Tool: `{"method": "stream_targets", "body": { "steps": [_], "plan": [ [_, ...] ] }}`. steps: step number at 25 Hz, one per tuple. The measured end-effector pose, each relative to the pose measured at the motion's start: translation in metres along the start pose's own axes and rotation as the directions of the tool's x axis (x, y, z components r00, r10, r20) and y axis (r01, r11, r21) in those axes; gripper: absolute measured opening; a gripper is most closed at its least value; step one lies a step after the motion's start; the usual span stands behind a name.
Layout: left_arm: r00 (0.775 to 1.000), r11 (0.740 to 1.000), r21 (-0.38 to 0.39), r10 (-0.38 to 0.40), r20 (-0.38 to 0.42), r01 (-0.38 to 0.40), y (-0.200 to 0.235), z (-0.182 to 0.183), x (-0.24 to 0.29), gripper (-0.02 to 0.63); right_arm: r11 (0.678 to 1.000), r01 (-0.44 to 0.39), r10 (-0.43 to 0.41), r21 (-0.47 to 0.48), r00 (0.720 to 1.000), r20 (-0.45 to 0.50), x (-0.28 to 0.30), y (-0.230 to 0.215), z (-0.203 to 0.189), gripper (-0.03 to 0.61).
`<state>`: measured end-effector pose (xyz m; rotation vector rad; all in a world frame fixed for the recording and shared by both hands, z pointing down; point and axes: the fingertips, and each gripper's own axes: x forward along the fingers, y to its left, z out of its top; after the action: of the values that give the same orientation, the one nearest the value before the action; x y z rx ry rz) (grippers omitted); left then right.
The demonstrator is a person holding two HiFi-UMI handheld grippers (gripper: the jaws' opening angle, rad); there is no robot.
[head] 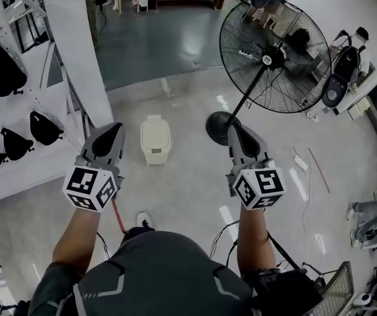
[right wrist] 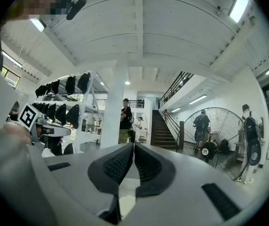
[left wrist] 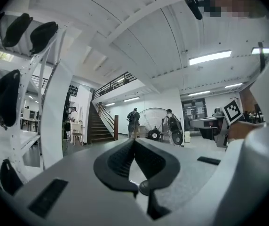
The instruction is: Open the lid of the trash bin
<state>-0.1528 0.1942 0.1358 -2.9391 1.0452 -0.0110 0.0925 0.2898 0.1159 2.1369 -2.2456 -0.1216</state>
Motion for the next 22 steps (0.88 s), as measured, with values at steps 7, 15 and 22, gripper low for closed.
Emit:
{"method": "stream_targets", "body": {
  "steps": [7,15,22],
  "plan": [
    [0.999,0.999,-0.004,-0.032,-0.008,0.032,0.059,-0.009,0.035,0.009,1.0,0.02,-0.02,-0.011,1.0,-0.006,0.066,0.012,-0.001,0.029],
    [0.998,0.998,-0.059,-0.018,0.064,0.021,0.113,-0.009,0.062,0.009,0.999,-0.004,0.001,-0.052,0.999,-0.041,0.122,0.032,-0.004,0.029],
    [1.0,0.997,-0.072,-0.019,0.015,0.02,0.139,-0.05,0.116,0.009,0.997,-0.028,0.024,-0.07,0.998,-0.052,0.182,0.013,-0.034,0.029]
  ]
}}
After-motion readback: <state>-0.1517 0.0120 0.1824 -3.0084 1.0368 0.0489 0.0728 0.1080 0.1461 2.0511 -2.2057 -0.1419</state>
